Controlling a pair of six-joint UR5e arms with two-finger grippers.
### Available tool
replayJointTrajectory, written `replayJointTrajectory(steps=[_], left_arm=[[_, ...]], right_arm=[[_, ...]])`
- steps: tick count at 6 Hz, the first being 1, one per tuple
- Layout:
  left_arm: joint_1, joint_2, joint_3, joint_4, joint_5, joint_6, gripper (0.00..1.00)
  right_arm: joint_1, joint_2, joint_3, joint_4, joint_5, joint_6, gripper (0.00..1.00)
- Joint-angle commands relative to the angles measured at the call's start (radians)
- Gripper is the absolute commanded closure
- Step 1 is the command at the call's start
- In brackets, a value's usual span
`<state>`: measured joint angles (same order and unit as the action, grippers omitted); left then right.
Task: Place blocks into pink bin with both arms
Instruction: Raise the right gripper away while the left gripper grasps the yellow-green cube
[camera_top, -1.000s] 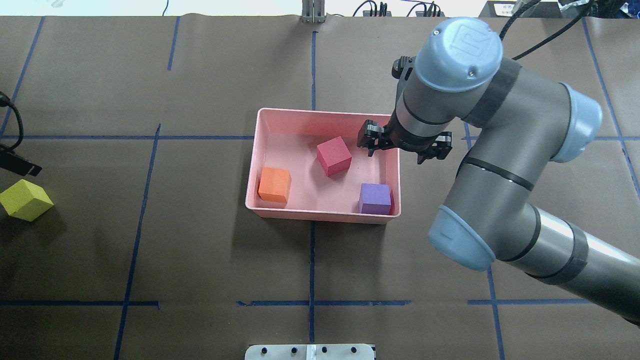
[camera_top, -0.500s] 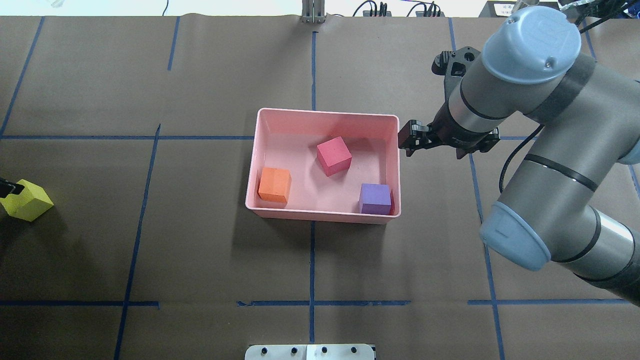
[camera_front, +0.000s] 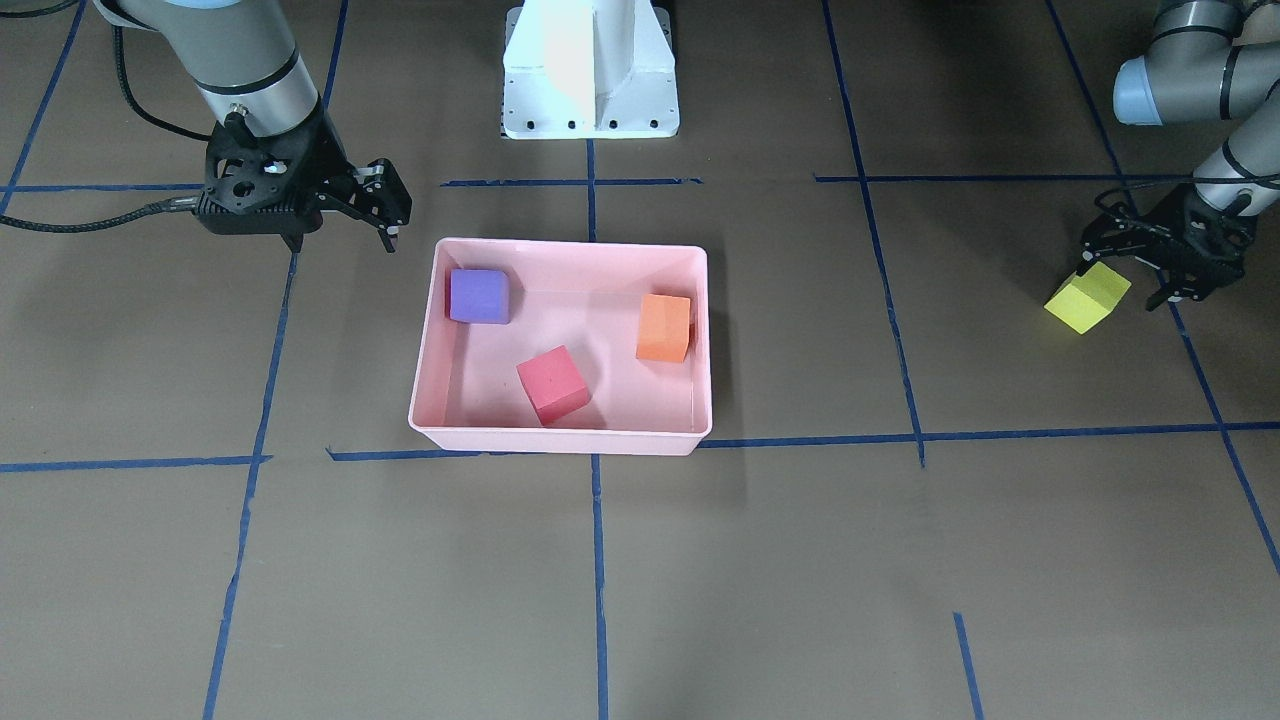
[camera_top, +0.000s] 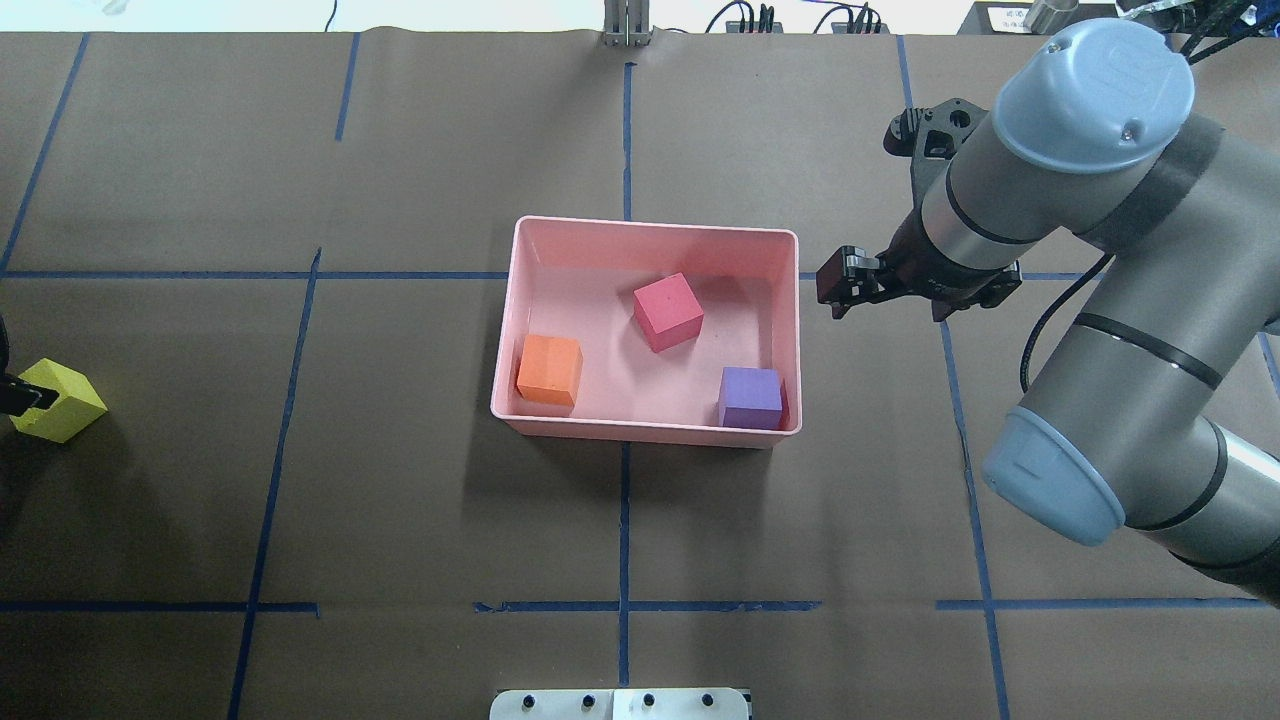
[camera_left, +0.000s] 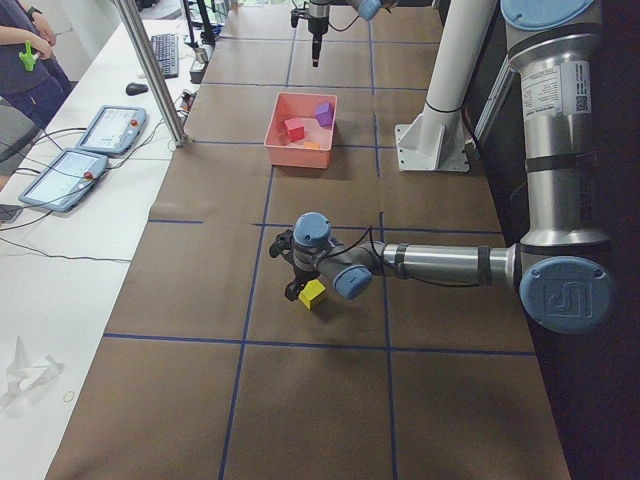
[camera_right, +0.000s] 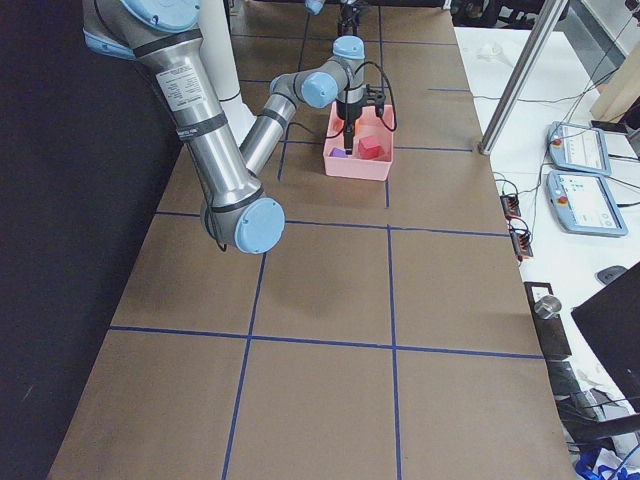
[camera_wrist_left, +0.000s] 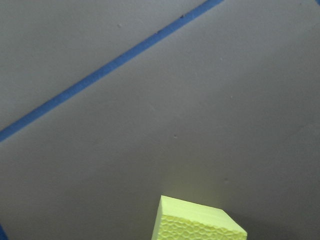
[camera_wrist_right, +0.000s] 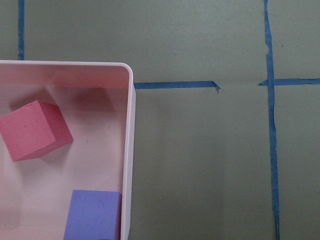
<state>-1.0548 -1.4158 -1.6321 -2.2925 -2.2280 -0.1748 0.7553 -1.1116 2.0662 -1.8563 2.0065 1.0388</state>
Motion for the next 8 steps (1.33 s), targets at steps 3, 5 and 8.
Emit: replayJointTrajectory(steps=[3, 5, 8], left_arm=[[0.076, -0.003, 0.035, 0.001, -0.004, 0.0, 0.0], [0.096, -0.017, 0.063, 0.004, -0.001, 0.0, 0.0], [0.102, -0.049, 0.048, 0.057, -0.04, -0.005, 0.64]], right_arm=[[-0.002, -0.026, 0.0, 0.002, -0.005, -0.002, 0.0], [-0.002, -0.027, 0.0, 0.002, -0.005, -0.002, 0.0], [0.063, -0.034, -0.011, -0.006, 0.049, -0.166, 0.0]])
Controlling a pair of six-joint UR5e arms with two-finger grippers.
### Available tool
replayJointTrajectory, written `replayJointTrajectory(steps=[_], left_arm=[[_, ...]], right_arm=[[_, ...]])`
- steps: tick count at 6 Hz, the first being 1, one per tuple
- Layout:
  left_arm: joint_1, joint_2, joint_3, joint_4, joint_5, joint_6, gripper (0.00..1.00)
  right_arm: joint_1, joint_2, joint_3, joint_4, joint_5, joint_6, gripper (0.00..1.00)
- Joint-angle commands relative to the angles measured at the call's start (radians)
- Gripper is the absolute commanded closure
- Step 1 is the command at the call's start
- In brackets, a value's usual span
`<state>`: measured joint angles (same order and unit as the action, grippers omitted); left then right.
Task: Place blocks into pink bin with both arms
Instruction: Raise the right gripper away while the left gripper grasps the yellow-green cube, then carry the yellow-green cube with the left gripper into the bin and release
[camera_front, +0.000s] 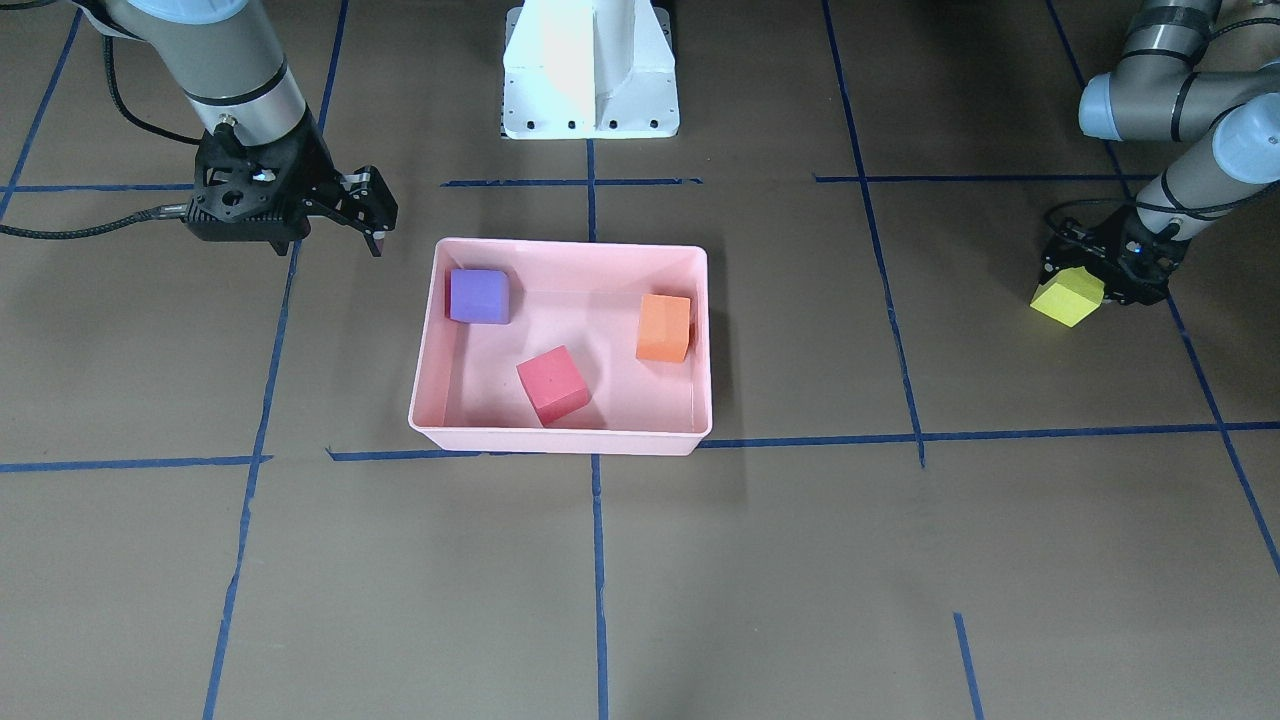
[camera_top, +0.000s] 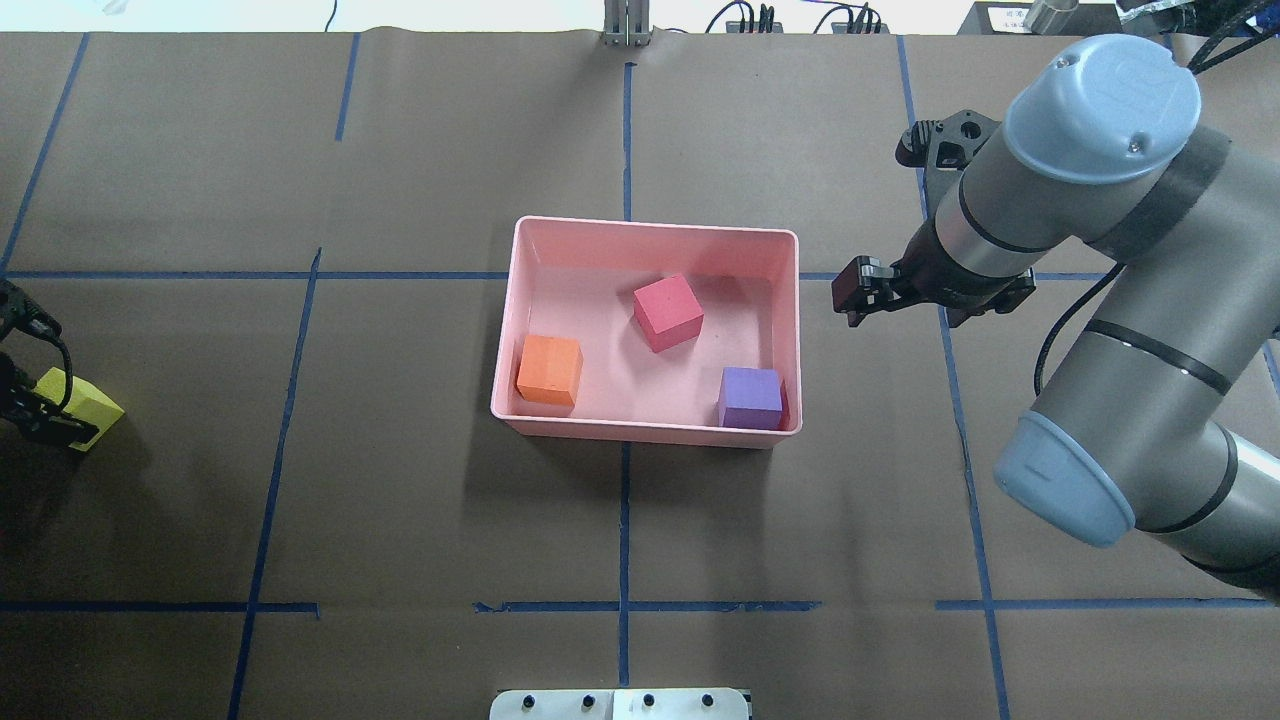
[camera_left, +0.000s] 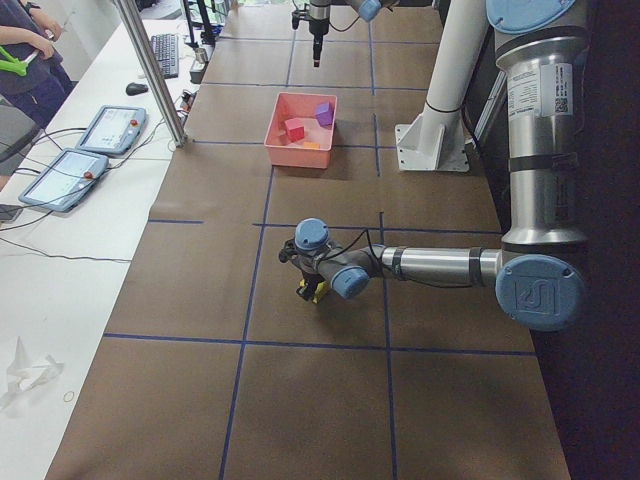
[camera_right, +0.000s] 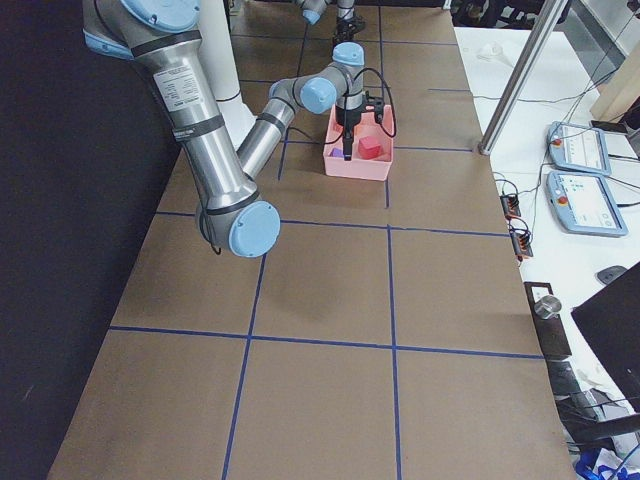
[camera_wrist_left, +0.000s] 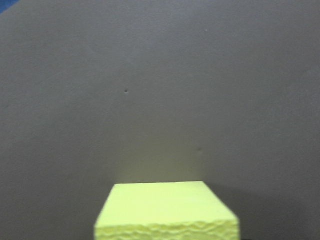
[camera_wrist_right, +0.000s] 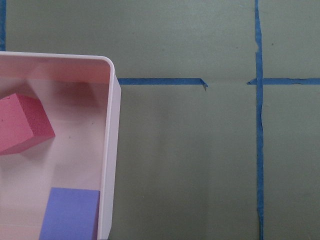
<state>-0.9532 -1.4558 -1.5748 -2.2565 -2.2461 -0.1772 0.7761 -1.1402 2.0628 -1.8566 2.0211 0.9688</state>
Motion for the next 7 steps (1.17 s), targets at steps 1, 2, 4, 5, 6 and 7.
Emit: replayJointTrajectory(steps=[1, 2, 4, 5, 6, 7], left_arm=[[-0.015, -0.067, -0.039, 0.111, -0.055, -0.004, 0.64], [-0.036, -0.163, -0.078, 0.258, -0.05, -0.007, 0.64], [-0.075, -0.426, -0.182, 0.66, -0.047, -0.096, 0.63], [-0.067, -0.587, -0.201, 0.825, -0.041, -0.216, 0.63], [-0.017, -0.692, -0.217, 0.874, -0.041, -0.417, 0.63], [0.067, -0.768, -0.221, 0.877, -0.011, -0.605, 0.63]], right_arm=[[0.139, -0.05, -0.018, -0.009, 0.121, -0.237, 0.0], [0.226, -0.099, -0.041, -0.009, 0.164, -0.395, 0.0], [0.378, -0.24, -0.056, -0.006, 0.21, -0.717, 0.0], [0.467, -0.336, -0.055, 0.0, 0.243, -0.887, 0.0], [0.542, -0.427, -0.056, 0.0, 0.245, -1.047, 0.0], [0.599, -0.496, -0.056, 0.002, 0.245, -1.162, 0.0]])
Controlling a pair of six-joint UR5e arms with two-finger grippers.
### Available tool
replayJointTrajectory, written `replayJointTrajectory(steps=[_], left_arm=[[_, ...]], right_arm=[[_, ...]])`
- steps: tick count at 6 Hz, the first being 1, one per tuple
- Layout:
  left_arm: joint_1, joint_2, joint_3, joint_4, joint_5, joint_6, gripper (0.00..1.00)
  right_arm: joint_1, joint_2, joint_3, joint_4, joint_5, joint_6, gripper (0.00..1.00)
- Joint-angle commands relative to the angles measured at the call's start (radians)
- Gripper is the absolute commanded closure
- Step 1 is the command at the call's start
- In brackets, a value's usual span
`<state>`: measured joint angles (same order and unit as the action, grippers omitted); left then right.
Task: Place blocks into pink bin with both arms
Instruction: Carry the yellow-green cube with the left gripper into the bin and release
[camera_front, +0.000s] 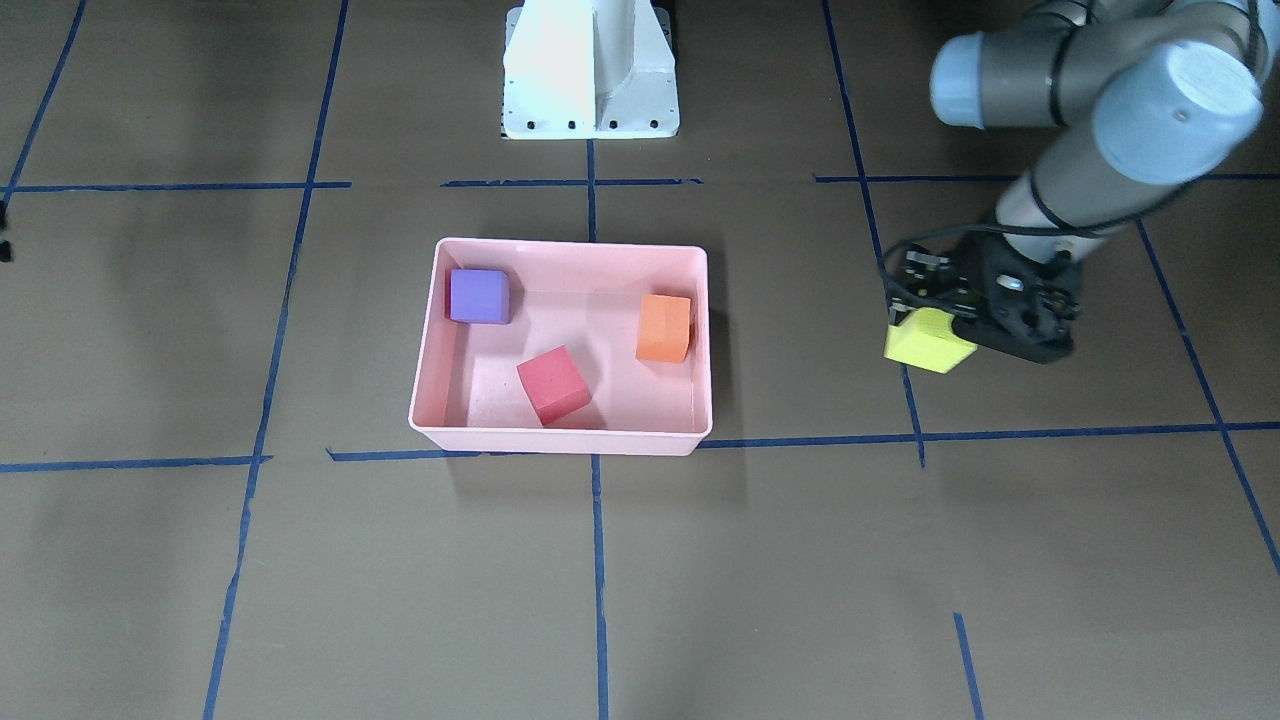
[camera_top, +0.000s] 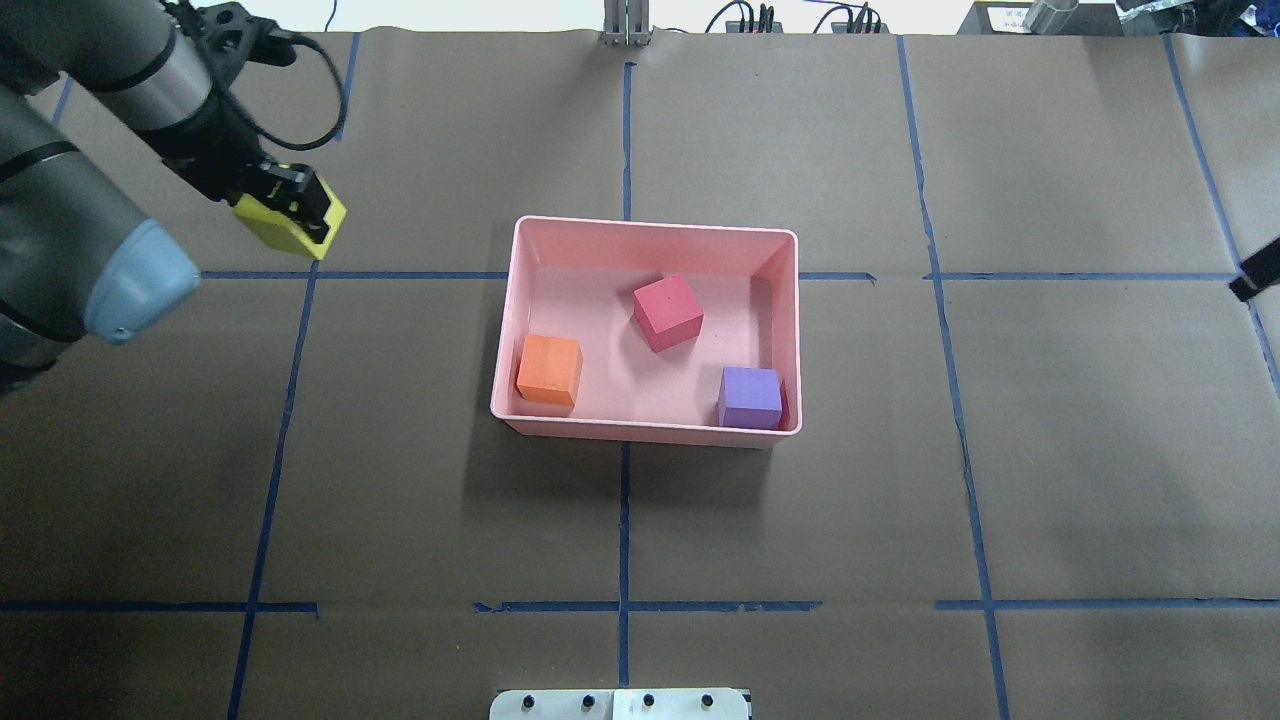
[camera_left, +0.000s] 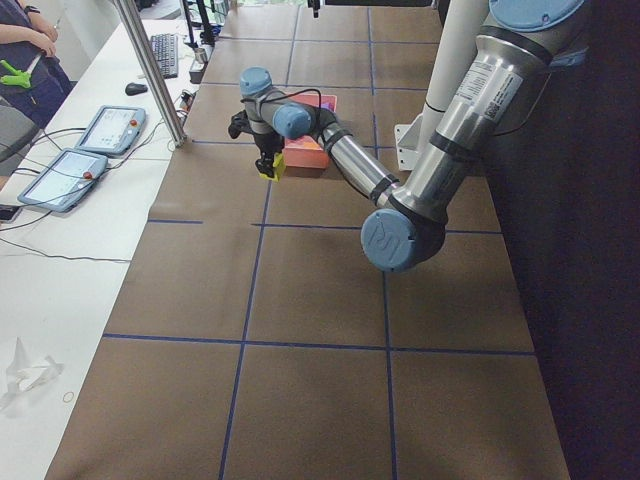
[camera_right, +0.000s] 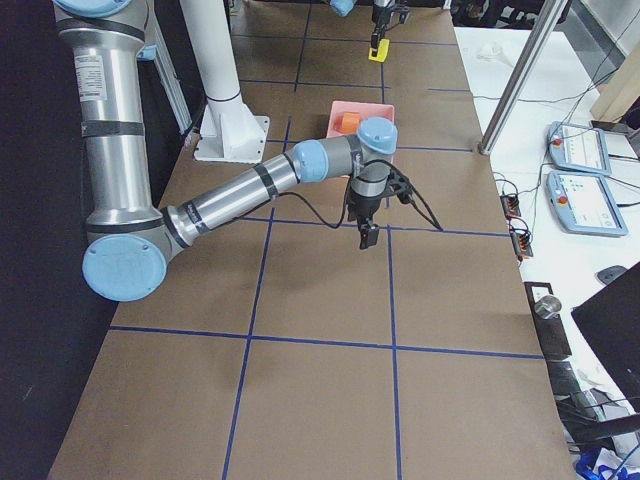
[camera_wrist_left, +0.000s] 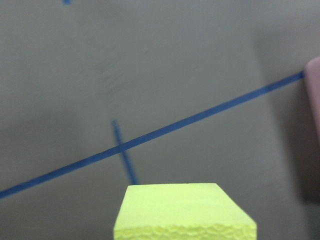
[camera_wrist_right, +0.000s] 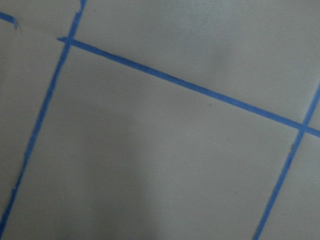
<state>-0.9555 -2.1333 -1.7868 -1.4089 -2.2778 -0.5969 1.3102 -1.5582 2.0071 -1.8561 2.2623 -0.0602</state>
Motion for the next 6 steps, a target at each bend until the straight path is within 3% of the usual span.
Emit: replayJointTrajectory(steps=[1, 2, 3, 4, 5, 6], left_arm=[[0.209, -0.223, 0.018, 0.085, 0.144, -0.381, 0.62], [0.327, -0.346, 0.103, 0.102, 0.241, -0.499, 0.6], [0.351, -0.425, 0.18, 0.099, 0.248, -0.552, 0.34], [0.351, -0.419, 0.172, 0.099, 0.248, -0.548, 0.0], [0.345, -0.392, 0.149, 0.1, 0.245, -0.534, 0.0], [0.319, -0.293, 0.063, 0.103, 0.239, -0.388, 0.0]], right_arm=[[0.101, -0.12, -0.002, 0.002, 0.009, -0.191, 0.0], [0.116, -0.144, 0.001, 0.005, 0.034, -0.204, 0.0], [0.119, -0.193, -0.005, 0.087, 0.036, -0.199, 0.0], [0.127, -0.203, -0.013, 0.107, 0.036, -0.195, 0.0], [0.132, -0.221, -0.016, 0.11, 0.036, -0.202, 0.0], [0.141, -0.247, -0.011, 0.113, 0.042, -0.202, 0.0]])
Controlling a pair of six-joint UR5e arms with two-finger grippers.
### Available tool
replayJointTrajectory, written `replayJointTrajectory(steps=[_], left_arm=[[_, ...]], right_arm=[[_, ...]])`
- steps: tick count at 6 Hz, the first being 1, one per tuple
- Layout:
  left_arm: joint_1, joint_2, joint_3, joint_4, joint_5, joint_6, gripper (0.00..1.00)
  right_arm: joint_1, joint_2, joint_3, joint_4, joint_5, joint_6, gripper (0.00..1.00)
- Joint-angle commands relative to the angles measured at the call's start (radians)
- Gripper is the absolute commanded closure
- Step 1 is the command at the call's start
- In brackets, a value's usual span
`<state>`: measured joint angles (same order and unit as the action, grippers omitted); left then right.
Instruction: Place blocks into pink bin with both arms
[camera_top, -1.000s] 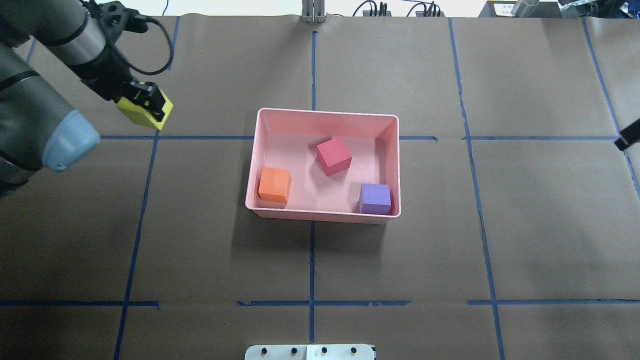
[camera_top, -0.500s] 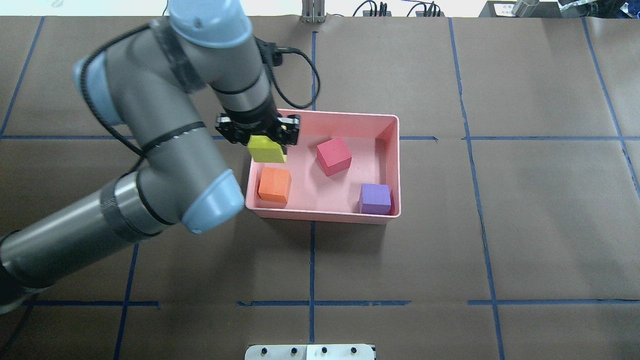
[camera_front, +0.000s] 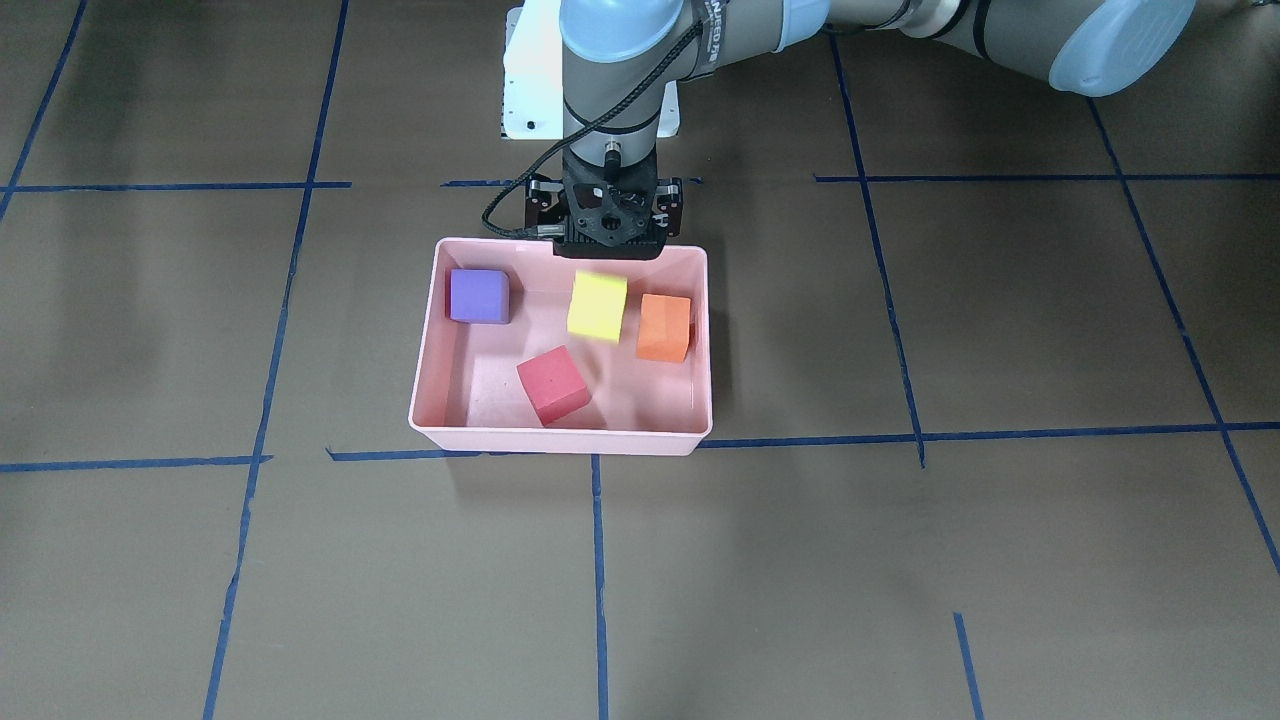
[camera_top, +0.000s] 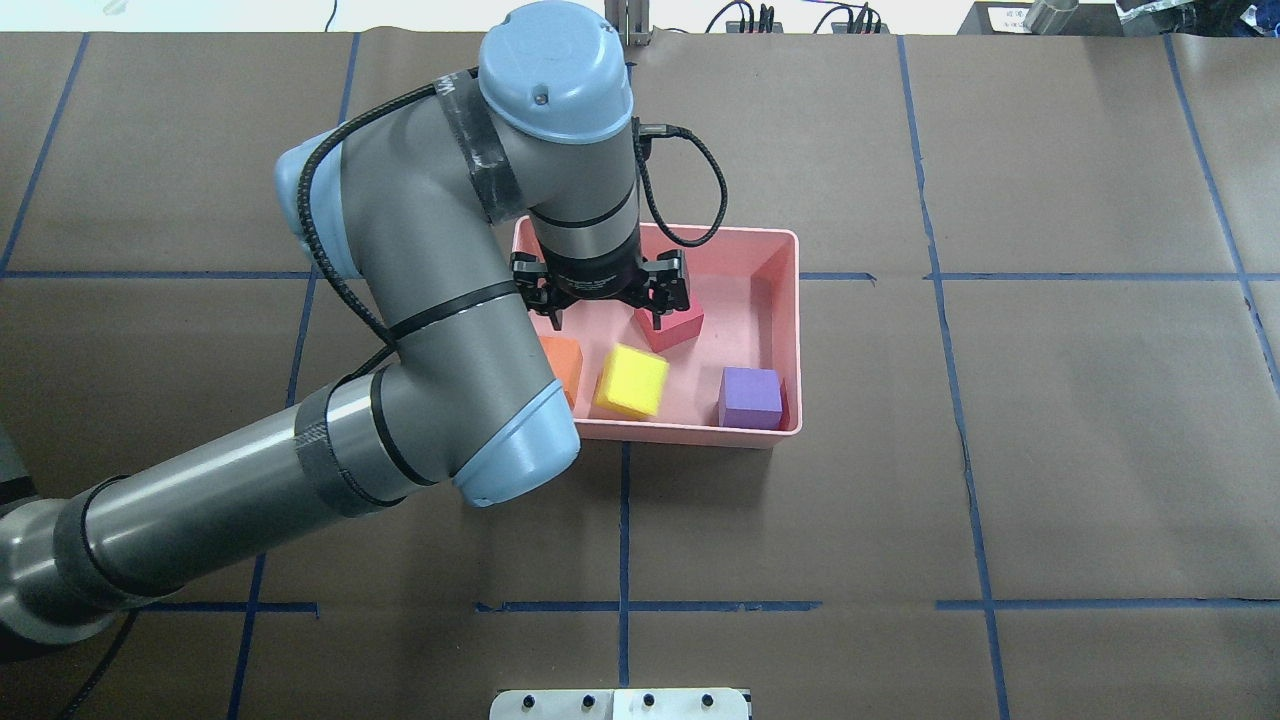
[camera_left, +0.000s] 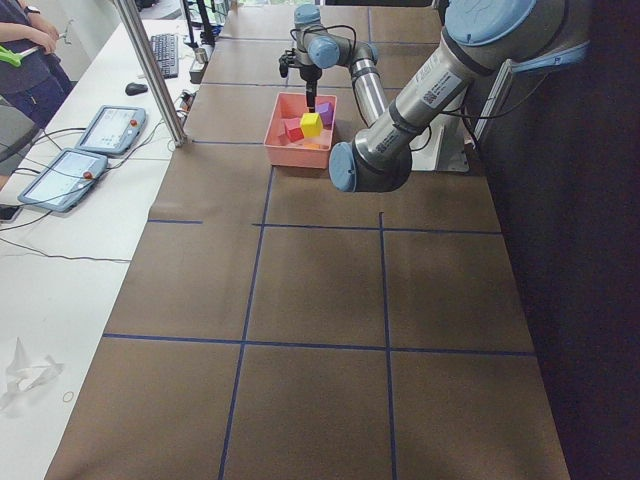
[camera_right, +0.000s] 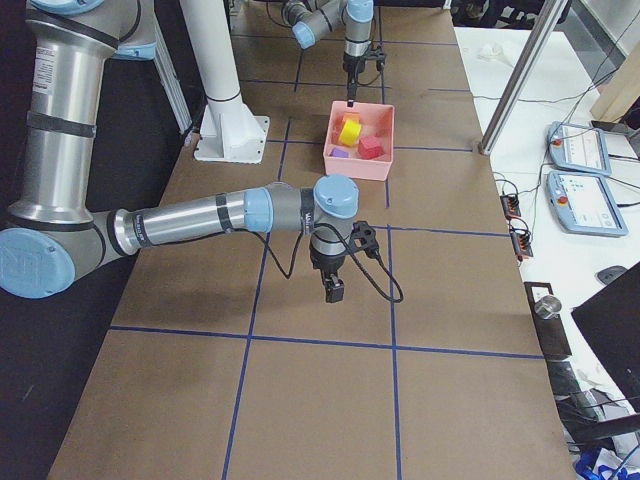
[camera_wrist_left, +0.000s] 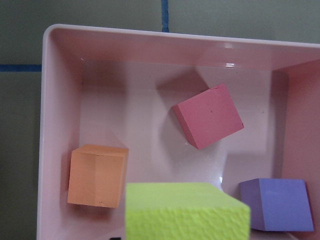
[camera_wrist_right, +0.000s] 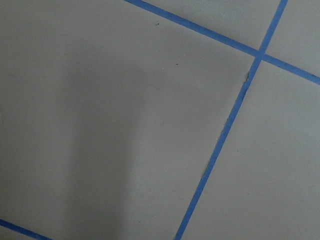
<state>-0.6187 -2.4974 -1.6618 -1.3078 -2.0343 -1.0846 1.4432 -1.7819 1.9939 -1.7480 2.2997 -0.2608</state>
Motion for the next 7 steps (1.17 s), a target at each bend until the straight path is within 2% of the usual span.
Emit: replayJointTrajectory(steps=[1, 2, 4, 5, 6, 7], left_arm=[[-0.08, 0.191, -0.129, 0.002, -0.009, 0.212, 0.0], [-0.175, 0.272, -0.15, 0.002, -0.029, 0.399, 0.0], [-0.45, 0.444, -0.135, 0.002, -0.192, 0.883, 0.0], [-0.595, 0.554, -0.124, 0.002, -0.237, 1.101, 0.0], [-0.721, 0.657, -0.107, 0.002, -0.26, 1.272, 0.0], [-0.812, 0.767, -0.102, -0.001, -0.264, 1.308, 0.0]], right_arm=[[0.016, -0.071, -0.004, 0.068, 0.003, 0.0, 0.0], [0.029, -0.091, -0.015, 0.09, 0.004, 0.008, 0.01], [0.054, -0.091, -0.046, 0.09, 0.006, 0.014, 0.02], [0.068, -0.09, -0.049, 0.09, 0.007, 0.055, 0.02], [0.069, -0.08, -0.049, 0.091, 0.006, 0.092, 0.02], [0.069, -0.076, -0.047, 0.09, 0.007, 0.094, 0.01]])
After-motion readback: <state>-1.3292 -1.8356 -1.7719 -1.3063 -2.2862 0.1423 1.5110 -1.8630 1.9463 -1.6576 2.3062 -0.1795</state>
